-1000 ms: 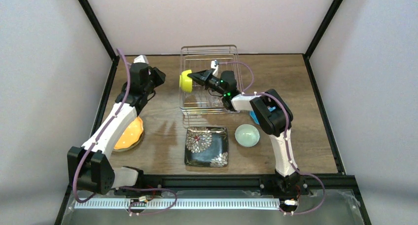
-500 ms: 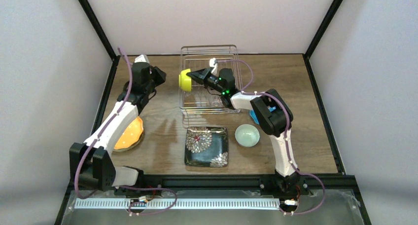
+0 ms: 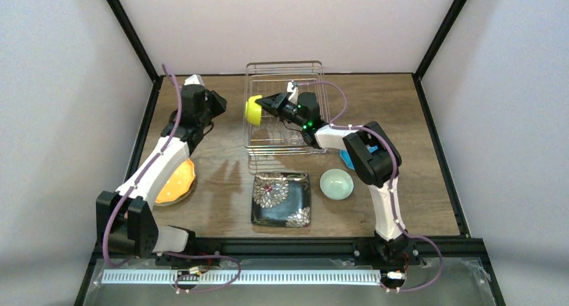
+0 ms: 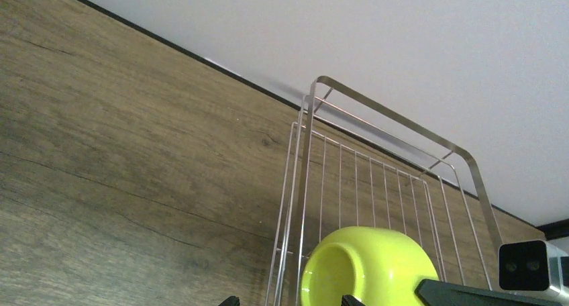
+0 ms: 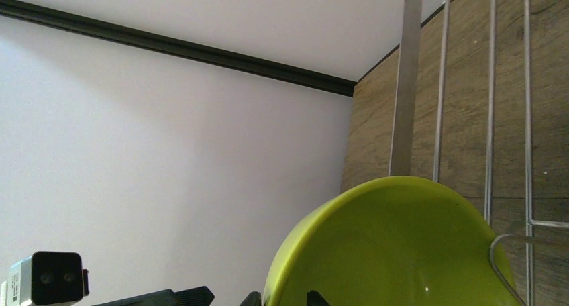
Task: Load the mixed dishes into the dish rack
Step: Place the bowl in the dish rack.
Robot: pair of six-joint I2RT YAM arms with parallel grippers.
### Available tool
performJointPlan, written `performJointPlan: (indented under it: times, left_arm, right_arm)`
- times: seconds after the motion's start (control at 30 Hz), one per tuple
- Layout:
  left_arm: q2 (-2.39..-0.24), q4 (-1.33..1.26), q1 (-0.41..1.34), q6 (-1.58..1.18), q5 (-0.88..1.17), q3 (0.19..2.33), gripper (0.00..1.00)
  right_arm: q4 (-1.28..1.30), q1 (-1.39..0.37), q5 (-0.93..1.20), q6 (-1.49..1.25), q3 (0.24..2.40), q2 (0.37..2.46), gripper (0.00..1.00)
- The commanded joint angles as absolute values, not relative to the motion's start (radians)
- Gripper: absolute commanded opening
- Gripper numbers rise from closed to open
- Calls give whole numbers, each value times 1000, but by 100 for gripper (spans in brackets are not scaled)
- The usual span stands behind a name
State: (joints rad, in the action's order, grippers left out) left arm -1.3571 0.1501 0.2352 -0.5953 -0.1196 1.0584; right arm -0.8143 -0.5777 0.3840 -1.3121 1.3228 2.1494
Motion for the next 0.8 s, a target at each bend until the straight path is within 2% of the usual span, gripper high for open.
performJointPlan:
  times: [0.0, 0.33, 0.77]
  left_arm:
    - [-1378, 126, 229, -589, -127, 1055, 88]
    - [-1388, 117, 230, -596, -129, 1047, 88]
    - [-1371, 116, 230, -613, -133, 1031, 88]
  right_arm:
    - [-700, -586, 344, -1283, 1273, 2147, 40]
    - [-649, -586, 338, -1250, 1249, 2118, 62]
    - [-615, -586, 334, -1214, 1219, 2070, 65]
